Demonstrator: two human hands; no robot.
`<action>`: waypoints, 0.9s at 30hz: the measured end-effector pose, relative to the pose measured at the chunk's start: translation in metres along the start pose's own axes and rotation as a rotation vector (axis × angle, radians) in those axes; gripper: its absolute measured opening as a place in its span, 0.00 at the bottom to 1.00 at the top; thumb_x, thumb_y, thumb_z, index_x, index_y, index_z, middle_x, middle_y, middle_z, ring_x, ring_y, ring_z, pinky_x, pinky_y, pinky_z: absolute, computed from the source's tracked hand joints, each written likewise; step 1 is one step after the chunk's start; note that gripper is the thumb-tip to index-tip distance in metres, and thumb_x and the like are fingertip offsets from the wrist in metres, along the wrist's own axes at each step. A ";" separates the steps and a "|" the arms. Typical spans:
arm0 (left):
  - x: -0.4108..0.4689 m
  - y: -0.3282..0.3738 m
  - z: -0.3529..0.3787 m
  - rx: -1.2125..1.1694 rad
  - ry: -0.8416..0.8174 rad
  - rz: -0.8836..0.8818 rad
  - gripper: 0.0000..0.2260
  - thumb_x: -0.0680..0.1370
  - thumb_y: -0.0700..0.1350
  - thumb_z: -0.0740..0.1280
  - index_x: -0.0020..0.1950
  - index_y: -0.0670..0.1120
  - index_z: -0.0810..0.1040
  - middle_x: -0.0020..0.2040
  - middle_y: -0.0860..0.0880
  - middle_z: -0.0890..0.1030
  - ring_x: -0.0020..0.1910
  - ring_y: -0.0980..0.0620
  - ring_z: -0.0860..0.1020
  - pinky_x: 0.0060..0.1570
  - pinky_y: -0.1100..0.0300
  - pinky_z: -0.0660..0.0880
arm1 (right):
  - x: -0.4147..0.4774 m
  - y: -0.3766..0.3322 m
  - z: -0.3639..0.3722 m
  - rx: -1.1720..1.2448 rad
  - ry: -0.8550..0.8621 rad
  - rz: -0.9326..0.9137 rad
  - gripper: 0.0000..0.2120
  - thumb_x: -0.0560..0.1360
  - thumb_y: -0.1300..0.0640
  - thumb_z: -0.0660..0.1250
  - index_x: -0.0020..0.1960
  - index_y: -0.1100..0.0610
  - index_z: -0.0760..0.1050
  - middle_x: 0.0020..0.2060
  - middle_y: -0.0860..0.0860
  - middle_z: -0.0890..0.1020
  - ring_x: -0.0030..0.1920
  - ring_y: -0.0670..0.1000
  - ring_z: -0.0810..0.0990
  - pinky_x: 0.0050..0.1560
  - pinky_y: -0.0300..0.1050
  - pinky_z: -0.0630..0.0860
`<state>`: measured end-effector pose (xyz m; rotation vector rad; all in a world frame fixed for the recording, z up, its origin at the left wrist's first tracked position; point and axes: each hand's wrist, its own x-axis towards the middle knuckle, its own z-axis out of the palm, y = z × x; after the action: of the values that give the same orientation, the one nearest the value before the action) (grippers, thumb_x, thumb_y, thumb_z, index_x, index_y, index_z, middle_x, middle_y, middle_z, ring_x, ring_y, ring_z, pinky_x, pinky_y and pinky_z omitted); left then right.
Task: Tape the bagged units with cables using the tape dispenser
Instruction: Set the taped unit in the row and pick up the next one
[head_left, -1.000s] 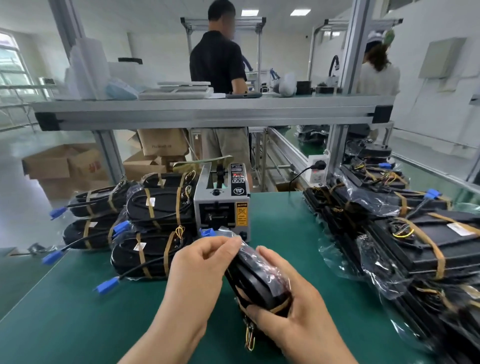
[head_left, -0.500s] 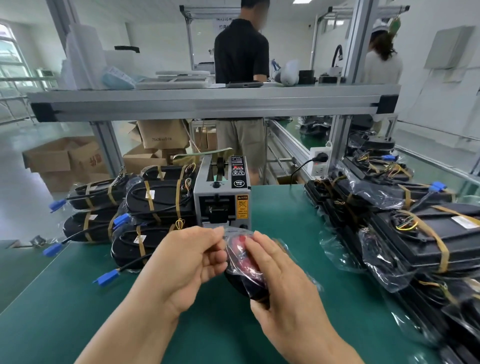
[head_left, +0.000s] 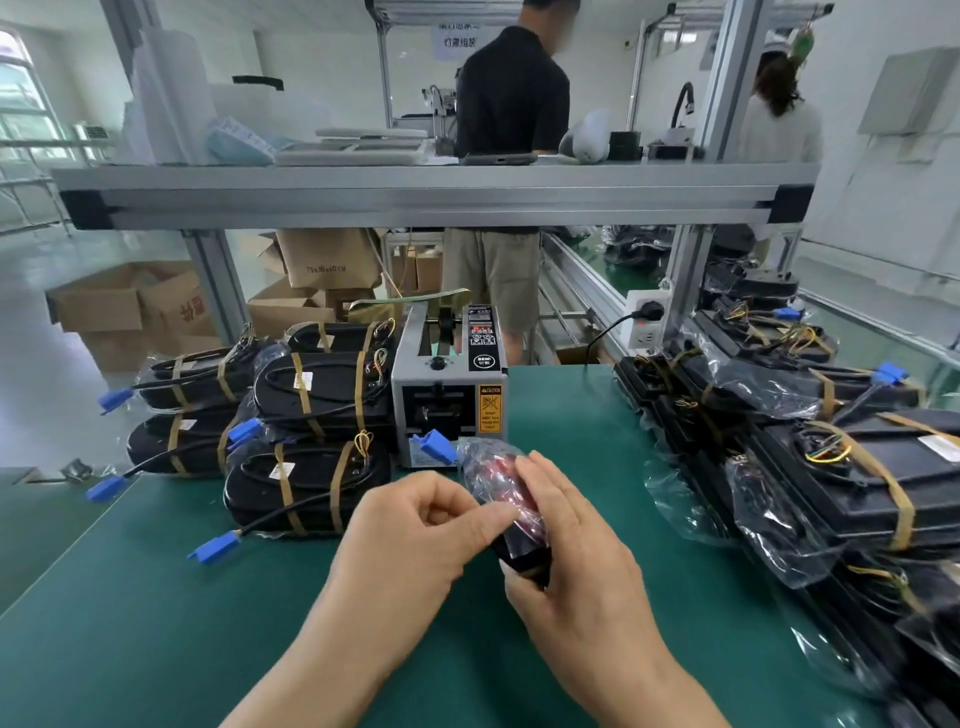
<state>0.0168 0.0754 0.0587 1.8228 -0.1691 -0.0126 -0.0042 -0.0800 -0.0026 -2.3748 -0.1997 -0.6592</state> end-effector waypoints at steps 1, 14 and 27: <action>0.001 -0.001 0.000 0.041 0.037 0.038 0.13 0.63 0.60 0.78 0.37 0.53 0.82 0.28 0.54 0.78 0.27 0.59 0.72 0.28 0.66 0.71 | -0.001 0.001 0.002 -0.004 0.014 -0.006 0.43 0.67 0.62 0.74 0.78 0.47 0.63 0.73 0.36 0.62 0.76 0.44 0.66 0.72 0.44 0.66; -0.001 0.011 0.012 -0.308 -0.190 -0.132 0.12 0.69 0.47 0.76 0.36 0.41 0.79 0.26 0.47 0.68 0.28 0.52 0.65 0.33 0.61 0.68 | -0.002 0.005 0.016 -0.159 0.144 -0.090 0.53 0.53 0.64 0.84 0.74 0.51 0.65 0.71 0.51 0.74 0.68 0.53 0.77 0.56 0.54 0.82; 0.125 -0.033 0.012 -0.549 0.214 -0.469 0.08 0.81 0.44 0.67 0.43 0.44 0.80 0.32 0.51 0.77 0.23 0.60 0.71 0.21 0.68 0.70 | 0.036 0.013 -0.009 0.329 0.109 0.248 0.40 0.66 0.61 0.76 0.55 0.18 0.66 0.49 0.22 0.77 0.50 0.29 0.76 0.46 0.19 0.67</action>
<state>0.1426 0.0564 0.0340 1.2683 0.3837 -0.1769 0.0273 -0.0965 0.0142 -2.0005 0.0328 -0.5854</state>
